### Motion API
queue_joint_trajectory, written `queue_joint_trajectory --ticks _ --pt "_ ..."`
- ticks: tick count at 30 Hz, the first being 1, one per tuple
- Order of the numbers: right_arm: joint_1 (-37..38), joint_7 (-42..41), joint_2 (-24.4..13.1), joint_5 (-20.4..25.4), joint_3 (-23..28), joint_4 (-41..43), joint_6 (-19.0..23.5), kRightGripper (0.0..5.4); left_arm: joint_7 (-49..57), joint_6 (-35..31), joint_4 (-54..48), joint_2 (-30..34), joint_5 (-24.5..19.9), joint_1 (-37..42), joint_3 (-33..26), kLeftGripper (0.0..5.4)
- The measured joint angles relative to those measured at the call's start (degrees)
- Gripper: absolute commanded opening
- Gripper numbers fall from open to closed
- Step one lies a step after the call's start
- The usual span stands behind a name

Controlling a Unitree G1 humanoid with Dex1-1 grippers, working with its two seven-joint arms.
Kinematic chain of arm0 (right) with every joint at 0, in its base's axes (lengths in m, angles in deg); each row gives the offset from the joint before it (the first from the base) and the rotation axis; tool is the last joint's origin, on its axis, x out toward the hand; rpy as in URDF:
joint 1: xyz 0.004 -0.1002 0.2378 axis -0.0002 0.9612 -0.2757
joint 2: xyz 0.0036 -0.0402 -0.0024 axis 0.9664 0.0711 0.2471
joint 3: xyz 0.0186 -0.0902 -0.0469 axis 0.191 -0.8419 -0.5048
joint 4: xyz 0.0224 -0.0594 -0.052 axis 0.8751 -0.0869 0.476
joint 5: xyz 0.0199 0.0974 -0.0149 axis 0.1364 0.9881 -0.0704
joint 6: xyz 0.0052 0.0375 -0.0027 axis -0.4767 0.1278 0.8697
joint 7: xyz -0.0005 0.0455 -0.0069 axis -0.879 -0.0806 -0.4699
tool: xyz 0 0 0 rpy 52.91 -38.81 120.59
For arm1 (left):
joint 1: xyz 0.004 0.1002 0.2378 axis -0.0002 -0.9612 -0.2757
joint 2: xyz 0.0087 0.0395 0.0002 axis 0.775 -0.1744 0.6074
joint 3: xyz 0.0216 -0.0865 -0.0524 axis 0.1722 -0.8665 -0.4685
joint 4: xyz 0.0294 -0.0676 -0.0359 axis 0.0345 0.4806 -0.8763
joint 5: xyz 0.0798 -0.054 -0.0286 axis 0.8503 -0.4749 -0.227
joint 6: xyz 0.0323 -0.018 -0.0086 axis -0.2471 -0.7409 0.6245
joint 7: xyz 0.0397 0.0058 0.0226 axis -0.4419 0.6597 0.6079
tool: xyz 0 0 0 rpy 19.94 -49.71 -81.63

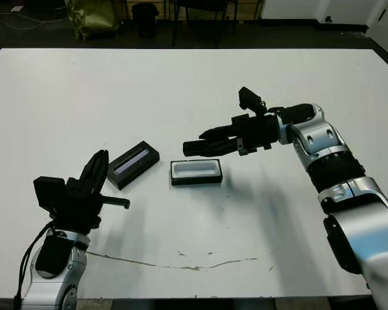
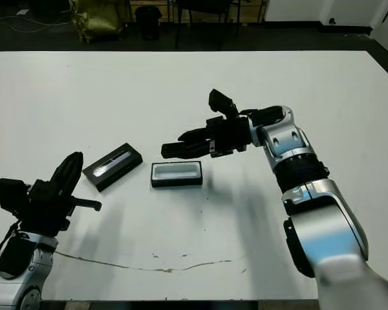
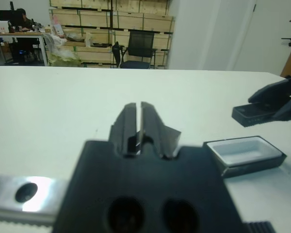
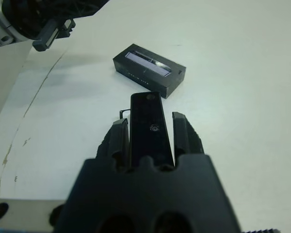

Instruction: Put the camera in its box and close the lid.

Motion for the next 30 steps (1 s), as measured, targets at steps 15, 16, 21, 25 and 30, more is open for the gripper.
queue_joint_trajectory --ticks 15,16,21,25,30 --pt "-0.1 1.0 1.1 -4.8 -1.7 -5.8 -3.1 0.86 -0.5 0.6 0.1 0.0 -0.2 -0.1 0.0 0.00" --pt "-0.2 1.0 1.3 -4.8 -1.7 -6.6 -3.2 0.86 -0.5 0.5 0.1 0.0 -0.2 -0.1 0.0 0.00" --pt "-1.1 1.0 2.4 -5.2 -1.6 -9.5 -5.0 0.86 -0.6 0.6 0.1 0.0 -0.2 -0.1 0.0 0.00" --pt "-1.4 0.9 3.0 -5.6 -1.6 -10.7 -5.6 0.86 -0.6 0.5 0.1 0.0 -0.5 -0.2 0.0 0.00" --pt "-1.4 1.0 3.4 -6.8 -1.8 -10.8 -5.8 0.86 -0.6 0.6 0.1 0.0 -0.1 -0.3 0.2 0.00"
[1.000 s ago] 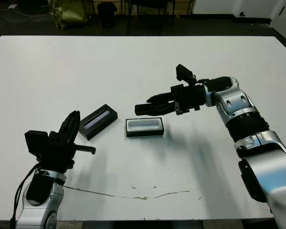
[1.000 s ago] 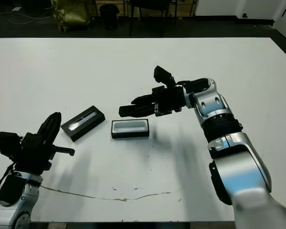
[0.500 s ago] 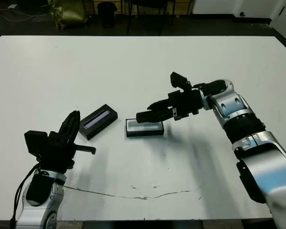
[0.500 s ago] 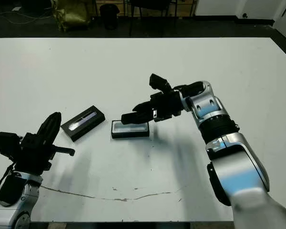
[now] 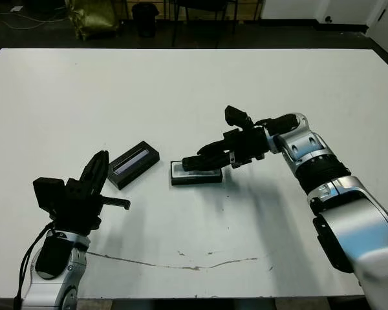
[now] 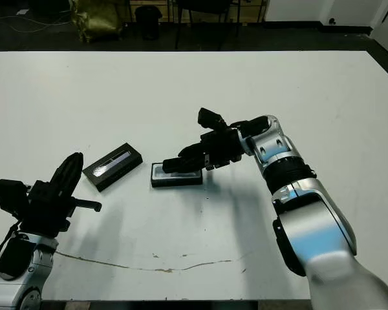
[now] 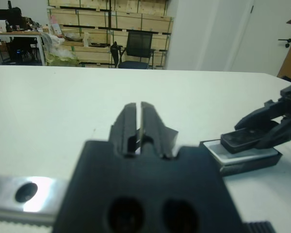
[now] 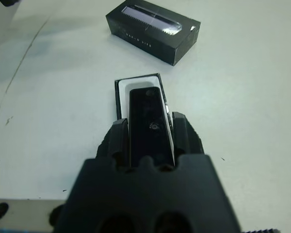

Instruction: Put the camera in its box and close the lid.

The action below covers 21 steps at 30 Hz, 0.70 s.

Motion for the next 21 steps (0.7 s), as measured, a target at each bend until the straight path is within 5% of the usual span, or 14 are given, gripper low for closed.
queue_joint_trajectory --ticks 21 --pt "0.0 -0.1 1.3 -1.5 -0.3 -0.3 -0.6 0.86 -0.1 0.0 0.1 0.0 -0.8 -0.2 0.0 0.00"
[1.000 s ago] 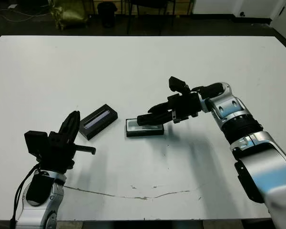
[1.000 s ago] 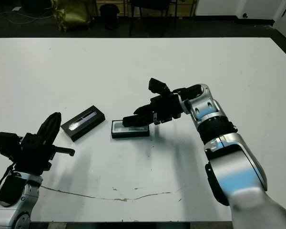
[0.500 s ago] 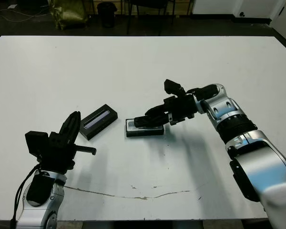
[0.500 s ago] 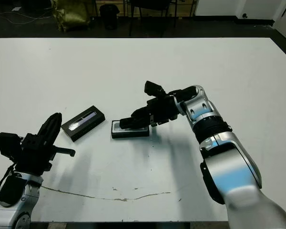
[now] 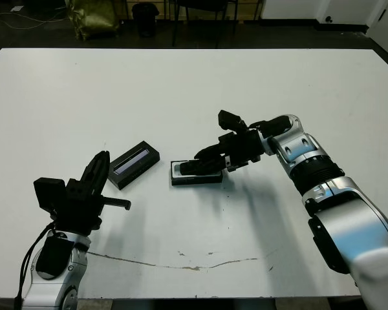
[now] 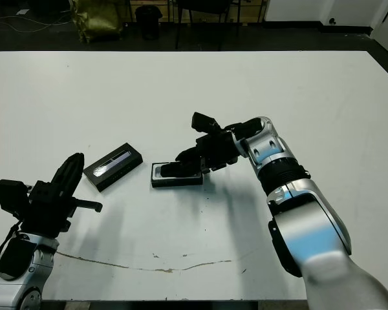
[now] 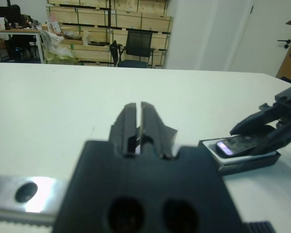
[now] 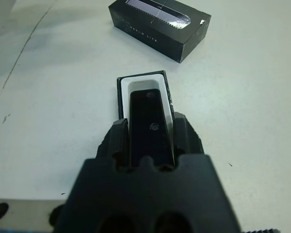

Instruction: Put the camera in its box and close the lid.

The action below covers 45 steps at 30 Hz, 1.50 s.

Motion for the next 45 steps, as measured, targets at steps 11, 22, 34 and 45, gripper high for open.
queue_joint_trajectory --ticks 11,22,34,45 --pt "0.0 1.4 1.0 -1.6 -0.2 -0.4 -0.3 0.86 0.0 0.8 0.3 0.0 0.6 0.0 0.2 0.00" --pt "0.2 3.2 2.6 -3.3 -1.5 1.4 -0.8 0.86 -0.2 1.5 0.9 0.0 0.4 0.0 0.2 0.00" --pt "0.2 4.4 3.2 -3.7 -2.5 0.5 -3.0 0.86 -0.3 1.5 0.9 0.0 0.2 -0.1 0.2 0.00" --pt "0.3 5.6 4.2 -3.2 -2.1 -1.9 -11.4 2.79 -0.4 1.6 0.9 0.0 0.4 -0.1 0.3 0.00"
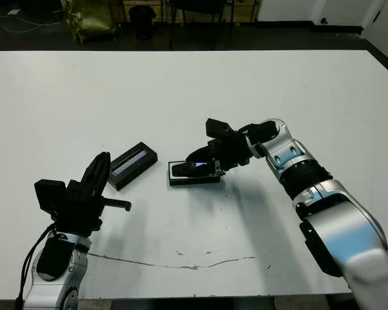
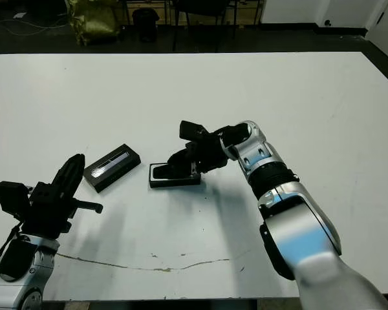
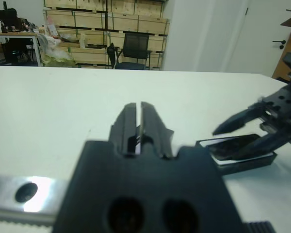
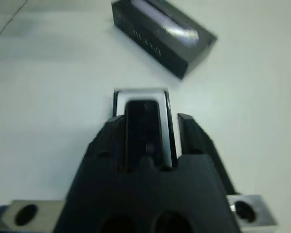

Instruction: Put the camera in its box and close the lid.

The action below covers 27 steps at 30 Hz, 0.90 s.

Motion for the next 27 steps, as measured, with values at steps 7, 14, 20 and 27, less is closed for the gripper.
queue_joint_trajectory --ticks 7,14,20,27 --pt "-0.2 -1.7 -1.2 0.4 1.1 -0.1 1.3 4.34 -0.1 0.5 0.4 0.0 -0.1 0.0 0.0 0.00" --pt "-0.3 -4.5 -2.7 2.6 3.5 1.5 4.2 5.39 -0.1 0.4 0.4 0.0 -0.2 0.0 0.0 0.00" --pt "-0.2 -6.1 -4.8 6.0 6.7 6.2 5.9 5.39 -0.1 0.4 0.4 0.0 -0.3 0.0 0.0 0.00" --pt "3.4 0.7 -7.5 13.9 14.3 23.8 15.7 5.03 0.0 0.2 0.3 0.0 -0.2 0.0 -0.1 0.00"
